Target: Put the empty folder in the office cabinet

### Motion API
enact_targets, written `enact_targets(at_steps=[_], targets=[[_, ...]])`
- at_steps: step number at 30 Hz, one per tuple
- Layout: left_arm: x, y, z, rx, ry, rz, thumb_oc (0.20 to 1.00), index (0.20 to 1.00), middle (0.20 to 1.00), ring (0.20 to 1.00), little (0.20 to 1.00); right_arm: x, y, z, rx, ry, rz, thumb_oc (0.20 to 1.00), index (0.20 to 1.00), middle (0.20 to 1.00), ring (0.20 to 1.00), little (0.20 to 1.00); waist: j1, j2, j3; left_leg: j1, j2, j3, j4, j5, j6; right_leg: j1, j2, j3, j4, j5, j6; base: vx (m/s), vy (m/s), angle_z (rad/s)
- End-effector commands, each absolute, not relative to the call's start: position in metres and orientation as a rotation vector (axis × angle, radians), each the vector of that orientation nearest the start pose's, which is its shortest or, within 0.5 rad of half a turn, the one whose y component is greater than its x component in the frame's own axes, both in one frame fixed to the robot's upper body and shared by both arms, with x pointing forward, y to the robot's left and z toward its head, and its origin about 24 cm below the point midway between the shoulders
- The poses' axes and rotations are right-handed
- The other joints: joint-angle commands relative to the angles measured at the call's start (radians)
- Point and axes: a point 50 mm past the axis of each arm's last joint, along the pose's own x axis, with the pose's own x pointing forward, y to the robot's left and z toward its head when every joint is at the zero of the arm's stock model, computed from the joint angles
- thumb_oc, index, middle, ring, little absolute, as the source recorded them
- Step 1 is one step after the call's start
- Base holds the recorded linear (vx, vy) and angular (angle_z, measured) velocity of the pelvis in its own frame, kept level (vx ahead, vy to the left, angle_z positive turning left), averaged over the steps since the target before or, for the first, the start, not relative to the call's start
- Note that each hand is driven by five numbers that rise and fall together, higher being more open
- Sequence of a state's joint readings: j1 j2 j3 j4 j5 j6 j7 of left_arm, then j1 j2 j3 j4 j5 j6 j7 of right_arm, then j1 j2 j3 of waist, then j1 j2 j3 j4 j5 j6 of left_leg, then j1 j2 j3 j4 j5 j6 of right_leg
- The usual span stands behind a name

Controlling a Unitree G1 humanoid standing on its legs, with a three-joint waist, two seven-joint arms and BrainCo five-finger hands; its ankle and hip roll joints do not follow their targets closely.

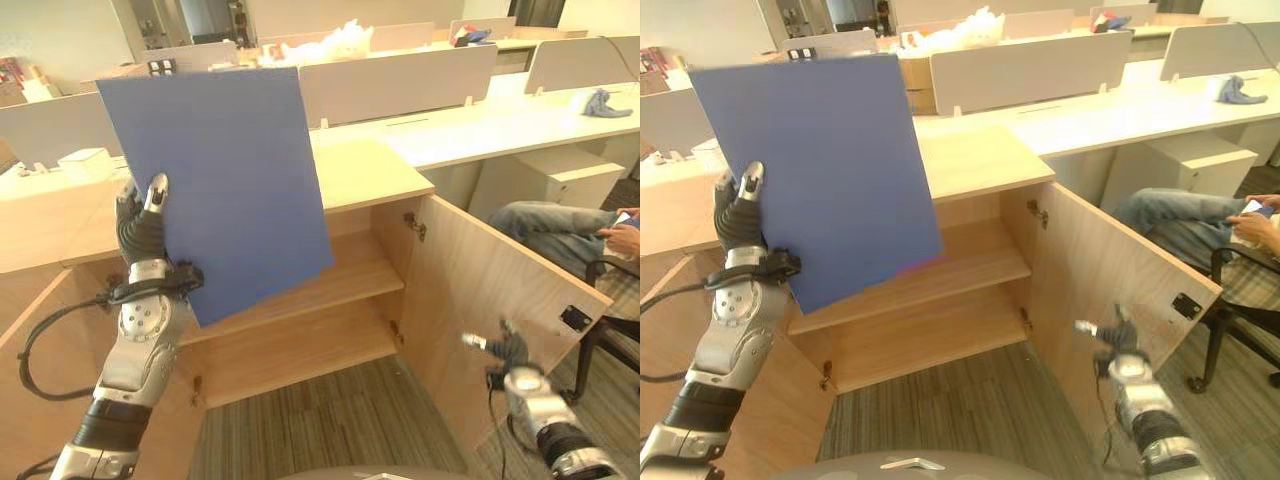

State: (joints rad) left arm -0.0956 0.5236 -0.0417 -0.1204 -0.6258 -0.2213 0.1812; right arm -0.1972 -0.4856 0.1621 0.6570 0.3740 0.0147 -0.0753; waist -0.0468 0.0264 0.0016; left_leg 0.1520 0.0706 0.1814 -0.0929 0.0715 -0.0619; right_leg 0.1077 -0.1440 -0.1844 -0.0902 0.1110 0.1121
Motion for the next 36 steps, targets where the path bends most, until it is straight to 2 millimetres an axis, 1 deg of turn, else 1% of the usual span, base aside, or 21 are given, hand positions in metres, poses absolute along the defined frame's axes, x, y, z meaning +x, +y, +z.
enact_targets(at_steps=[1,2,3,4,5,6,7,8,10,13,15,16,19,22,25,27,30,31,34,35,36], targets=[[0.271,0.224,0.161,-0.189,-0.481,-0.036,0.200,0.200,0.200,0.200,0.200,0.315,-0.248,0.032,-0.012,0.225,-0.070,1.000,1.000,1.000,1.000,1.000,0.012,-0.048,0.006,0.013,0.012,0.038,0.006,-0.104,-0.055,0.065,-0.037,-0.057,0.003,-0.114,0.045,-0.01,-0.008,0.10],[0.271,0.222,0.157,-0.204,-0.458,-0.053,0.200,0.200,0.200,0.200,0.200,0.323,-0.240,0.045,0.042,0.175,-0.032,1.000,1.000,1.000,1.000,1.000,0.016,-0.051,0.005,0.013,0.013,0.038,0.006,-0.103,-0.056,0.064,-0.037,-0.058,0.003,-0.113,0.045,0.00,-0.003,0.09],[0.271,0.222,0.157,-0.205,-0.458,-0.053,0.200,0.200,0.200,0.200,0.200,0.323,-0.240,0.045,0.043,0.175,-0.032,1.000,1.000,1.000,1.000,1.000,0.016,-0.050,0.005,0.013,0.013,0.039,0.006,-0.103,-0.056,0.064,-0.037,-0.058,0.003,-0.113,0.045,-0.02,-0.003,0.11],[0.271,0.217,0.153,-0.231,-0.431,-0.092,0.200,0.200,0.200,0.200,0.200,0.333,-0.219,0.064,0.135,0.098,0.055,1.000,1.000,1.000,1.000,1.000,0.022,-0.052,0.007,0.012,0.015,0.039,0.006,-0.101,-0.056,0.060,-0.035,-0.058,0.003,-0.112,0.044,-0.02,0.001,0.08],[0.270,0.213,0.151,-0.244,-0.418,-0.112,0.200,0.200,0.200,0.200,0.200,0.335,-0.209,0.073,0.176,0.063,0.101,1.000,1.000,1.000,1.000,1.000,0.023,-0.053,0.009,0.011,0.015,0.039,0.006,-0.101,-0.056,0.059,-0.035,-0.057,0.003,-0.111,0.044,-0.02,0.001,0.07],[0.270,0.213,0.151,-0.244,-0.418,-0.112,0.200,0.200,0.200,0.200,0.200,0.335,-0.209,0.073,0.176,0.063,0.101,1.000,1.000,1.000,1.000,1.000,0.023,-0.053,0.009,0.011,0.015,0.039,0.006,-0.101,-0.056,0.059,-0.035,-0.057,0.003,-0.111,0.044,0.00,0.000,0.00],[0.270,0.205,0.148,-0.288,-0.398,-0.158,0.200,0.200,0.200,0.200,0.200,0.338,-0.183,0.083,0.256,0.022,0.204,1.000,1.000,1.000,1.000,1.000,0.026,-0.055,0.011,0.010,0.016,0.039,0.006,-0.099,-0.055,0.056,-0.034,-0.056,0.003,-0.109,0.043,0.00,0.000,0.00],[0.270,0.200,0.147,-0.308,-0.390,-0.180,0.200,0.200,0.200,0.200,0.200,0.338,-0.171,0.087,0.288,0.010,0.251,1.000,1.000,1.000,1.000,1.000,0.027,-0.056,0.012,0.009,0.017,0.040,0.006,-0.098,-0.055,0.055,-0.034,-0.055,0.003,-0.108,0.042,0.00,0.000,0.00],[0.269,0.189,0.148,-0.345,-0.386,-0.227,0.200,0.200,0.200,0.200,0.200,0.336,-0.145,0.087,0.367,0.015,0.337,1.000,1.000,1.000,1.000,1.000,0.028,-0.058,0.011,0.008,0.019,0.040,0.006,-0.098,-0.055,0.053,-0.035,-0.054,0.003,-0.107,0.041,0.00,0.000,0.00],[0.270,0.175,0.151,-0.385,-0.394,-0.276,0.200,0.200,0.200,0.200,0.200,0.332,-0.115,0.082,0.447,0.052,0.420,1.000,1.000,1.000,1.000,1.000,0.031,-0.062,0.012,0.005,0.020,0.040,0.006,-0.097,-0.055,0.051,-0.035,-0.053,0.003,-0.105,0.039,0.00,0.000,0.00],[0.270,0.175,0.151,-0.385,-0.394,-0.276,0.200,0.200,0.200,0.200,0.200,0.332,-0.114,0.082,0.447,0.052,0.420,1.000,1.000,1.000,1.000,1.000,0.030,-0.062,0.012,0.005,0.020,0.040,0.006,-0.097,-0.055,0.051,-0.035,-0.053,0.003,-0.105,0.039,0.00,0.000,0.00],[0.269,0.162,0.153,-0.402,-0.399,-0.313,0.200,0.200,0.200,0.200,0.200,0.326,-0.090,0.078,0.495,0.088,0.483,1.000,1.000,1.000,1.000,1.000,0.032,-0.064,0.013,0.004,0.020,0.039,0.006,-0.096,-0.055,0.049,-0.035,-0.052,0.003,-0.104,0.036,0.00,0.000,0.00],[0.267,0.158,0.152,-0.410,-0.394,-0.322,0.200,0.200,0.200,0.200,0.200,0.319,-0.076,0.081,0.529,0.076,0.541,1.000,1.000,1.000,1.000,1.000,0.032,-0.064,0.015,0.000,0.020,0.037,0.006,-0.094,-0.055,0.047,-0.036,-0.054,0.003,-0.103,0.035,0.00,0.000,0.00],[0.266,0.157,0.150,-0.414,-0.391,-0.318,0.200,0.200,0.200,0.200,0.200,0.312,-0.066,0.085,0.530,0.059,0.601,1.000,1.000,1.000,1.000,1.000,0.034,-0.065,0.016,-0.002,0.019,0.037,0.006,-0.094,-0.054,0.044,-0.037,-0.054,0.003,-0.101,0.035,0.00,0.000,0.00],[0.263,0.161,0.149,-0.408,-0.396,-0.305,0.200,0.200,0.200,0.200,0.200,0.305,-0.064,0.090,0.525,0.035,0.645,1.000,1.000,1.000,1.000,1.000,0.034,-0.066,0.016,-0.004,0.018,0.035,0.006,-0.095,-0.054,0.042,-0.039,-0.057,0.003,-0.100,0.035,0.00,0.000,0.00],[0.261,0.163,0.147,-0.408,-0.394,-0.294,0.200,0.200,0.200,0.200,0.200,0.304,-0.067,0.092,0.523,0.016,0.646,1.000,1.000,1.000,1.000,1.000,0.035,-0.066,0.017,-0.007,0.018,0.035,0.006,-0.095,-0.054,0.040,-0.041,-0.059,0.003,-0.100,0.036,0.00,0.000,0.00],[0.260,0.165,0.145,-0.407,-0.389,-0.280,0.200,0.200,0.200,0.200,0.200,0.304,-0.077,0.089,0.525,0.018,0.601,1.000,1.000,1.000,1.000,1.000,0.035,-0.068,0.015,-0.008,0.017,0.035,0.006,-0.097,-0.052,0.039,-0.043,-0.060,0.003,-0.099,0.037,0.00,0.000,0.00],[0.259,0.167,0.144,-0.403,-0.389,-0.269,0.200,0.200,0.200,0.200,0.200,0.305,-0.086,0.087,0.526,0.015,0.551,1.000,1.000,1.000,1.000,1.000,0.034,-0.069,0.014,-0.009,0.017,0.035,0.006,-0.098,-0.051,0.038,-0.044,-0.060,0.003,-0.098,0.038,0.00,0.000,0.00],[0.258,0.169,0.144,-0.401,-0.386,-0.263,0.200,0.200,0.200,0.200,0.200,0.306,-0.091,0.086,0.531,0.011,0.521,1.000,1.000,1.000,1.000,1.000,0.034,-0.069,0.013,-0.009,0.016,0.036,0.006,-0.098,-0.051,0.038,-0.045,-0.060,0.003,-0.099,0.039,0.00,0.000,0.00],[0.257,0.170,0.142,-0.398,-0.382,-0.255,0.200,0.200,0.200,0.200,0.200,0.308,-0.097,0.084,0.539,0.010,0.481,1.000,1.000,1.000,1.000,1.000,0.033,-0.070,0.013,-0.009,0.016,0.036,0.006,-0.099,-0.050,0.038,-0.046,-0.060,0.003,-0.098,0.039,0.00,0.000,0.00],[0.257,0.170,0.142,-0.398,-0.382,-0.255,0.200,0.200,0.200,0.200,0.200,0.308,-0.097,0.084,0.539,0.010,0.481,1.000,1.000,1.000,1.000,1.000,0.033,-0.070,0.013,-0.009,0.016,0.036,0.006,-0.099,-0.050,0.038,-0.046,-0.060,0.003,-0.098,0.039,0.00,0.000,0.00]])
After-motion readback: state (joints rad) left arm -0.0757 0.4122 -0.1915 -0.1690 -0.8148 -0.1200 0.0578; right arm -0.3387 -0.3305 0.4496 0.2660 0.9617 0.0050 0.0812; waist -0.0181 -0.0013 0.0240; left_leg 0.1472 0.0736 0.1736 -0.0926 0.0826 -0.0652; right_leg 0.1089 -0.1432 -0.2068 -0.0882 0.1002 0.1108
